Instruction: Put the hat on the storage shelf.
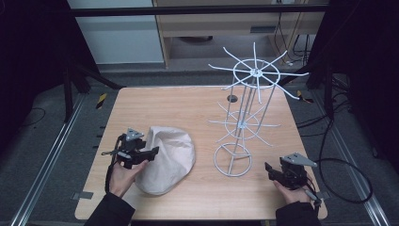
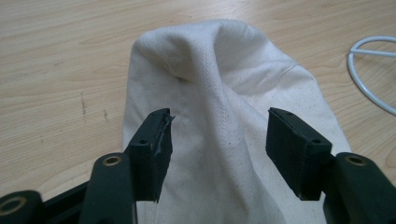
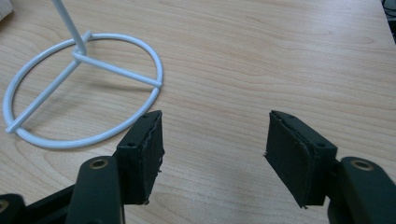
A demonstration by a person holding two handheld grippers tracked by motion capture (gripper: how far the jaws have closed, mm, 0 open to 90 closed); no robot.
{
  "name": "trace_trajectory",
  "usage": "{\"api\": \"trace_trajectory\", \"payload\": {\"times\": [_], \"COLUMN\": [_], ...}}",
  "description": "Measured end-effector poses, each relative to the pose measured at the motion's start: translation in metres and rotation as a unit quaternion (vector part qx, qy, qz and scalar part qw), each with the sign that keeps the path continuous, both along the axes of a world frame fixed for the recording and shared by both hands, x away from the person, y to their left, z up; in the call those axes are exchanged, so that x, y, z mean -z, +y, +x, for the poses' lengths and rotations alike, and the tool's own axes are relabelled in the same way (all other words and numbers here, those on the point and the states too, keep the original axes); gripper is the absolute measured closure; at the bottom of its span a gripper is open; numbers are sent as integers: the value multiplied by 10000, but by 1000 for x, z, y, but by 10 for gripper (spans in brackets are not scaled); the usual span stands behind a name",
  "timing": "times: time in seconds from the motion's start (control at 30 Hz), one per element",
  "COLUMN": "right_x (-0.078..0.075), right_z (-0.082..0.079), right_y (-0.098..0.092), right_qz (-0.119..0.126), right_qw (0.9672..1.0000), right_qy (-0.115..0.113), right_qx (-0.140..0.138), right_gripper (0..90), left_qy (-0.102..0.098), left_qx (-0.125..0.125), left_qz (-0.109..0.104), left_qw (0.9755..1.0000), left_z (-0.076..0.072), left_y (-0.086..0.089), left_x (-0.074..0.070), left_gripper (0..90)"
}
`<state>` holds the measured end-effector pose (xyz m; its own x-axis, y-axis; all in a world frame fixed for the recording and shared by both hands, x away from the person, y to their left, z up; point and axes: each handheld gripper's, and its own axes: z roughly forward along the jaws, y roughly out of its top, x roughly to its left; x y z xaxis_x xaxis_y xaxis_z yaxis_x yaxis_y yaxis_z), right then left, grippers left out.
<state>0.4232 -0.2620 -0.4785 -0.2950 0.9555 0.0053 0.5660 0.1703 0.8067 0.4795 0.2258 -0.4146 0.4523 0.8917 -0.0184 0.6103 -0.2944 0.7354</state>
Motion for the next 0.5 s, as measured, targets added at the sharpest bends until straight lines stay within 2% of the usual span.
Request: {"api": "trace_trajectory", "payload": {"times": [0.13,0.2,0.33,0.5], "right_x": [0,0,0,1], "right_z": [0,0,0,0], "right_y": [0,0,0,0], "right_qz": [-7,-5,-16,-10], "right_qw": [10000,10000,10000,10000], "right_qy": [-2,1,21,52], "right_qx": [-3,0,-14,-24], "right_gripper": [370,370,371,372], "left_qy": [14,71,152,307], "left_qx": [-48,-38,-20,31], "left_qz": [117,106,285,199], "left_qw": [9999,9999,9995,9993], "left_z": [3,6,10,12], "left_y": [-3,-3,-6,-6], "left_x": [5,8,14,21], "left_gripper": [436,449,466,493]}}
